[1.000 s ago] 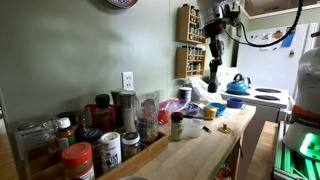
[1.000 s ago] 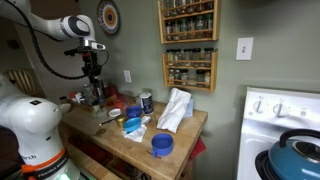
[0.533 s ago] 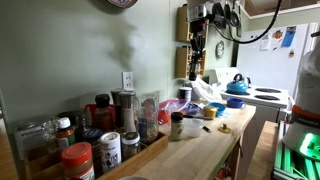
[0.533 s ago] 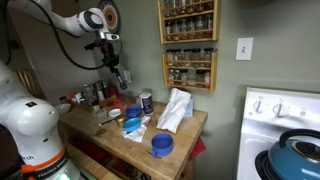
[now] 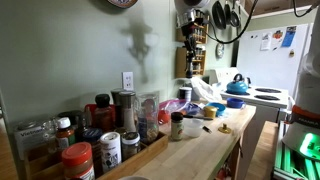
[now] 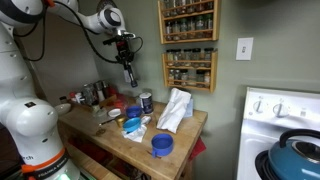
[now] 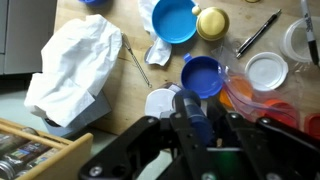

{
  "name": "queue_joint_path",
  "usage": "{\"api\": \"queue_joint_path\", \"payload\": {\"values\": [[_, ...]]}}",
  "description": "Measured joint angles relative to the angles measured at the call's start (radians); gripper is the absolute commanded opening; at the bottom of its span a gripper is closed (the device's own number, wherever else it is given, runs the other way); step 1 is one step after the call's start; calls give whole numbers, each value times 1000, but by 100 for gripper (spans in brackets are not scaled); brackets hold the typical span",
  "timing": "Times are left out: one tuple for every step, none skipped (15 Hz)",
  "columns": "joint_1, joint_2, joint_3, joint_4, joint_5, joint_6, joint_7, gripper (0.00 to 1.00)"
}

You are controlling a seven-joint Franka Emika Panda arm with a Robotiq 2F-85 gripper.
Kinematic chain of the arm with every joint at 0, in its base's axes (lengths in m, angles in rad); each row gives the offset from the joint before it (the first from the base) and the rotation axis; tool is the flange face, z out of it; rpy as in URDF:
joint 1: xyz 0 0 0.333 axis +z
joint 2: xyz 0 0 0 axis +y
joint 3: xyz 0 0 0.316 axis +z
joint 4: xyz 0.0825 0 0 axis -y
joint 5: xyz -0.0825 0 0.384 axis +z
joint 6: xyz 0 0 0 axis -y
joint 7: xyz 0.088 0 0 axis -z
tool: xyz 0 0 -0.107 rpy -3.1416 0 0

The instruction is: Place the flashlight on the blue can

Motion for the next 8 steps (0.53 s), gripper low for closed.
{"api": "queue_joint_path", "payload": {"values": [[0, 6, -3, 5, 1, 1, -8, 29], [0, 7, -4, 5, 0, 1, -8, 29], [1, 7, -4, 5, 0, 1, -8, 7], [2, 7, -4, 5, 0, 1, -7, 7], [4, 8, -4, 5, 10, 1, -24, 7], [6, 12, -5, 4, 31, 8, -61, 7], [6, 16, -6, 4, 49, 17, -107, 7], [6, 21, -10, 4, 66, 25, -150, 7]]}}
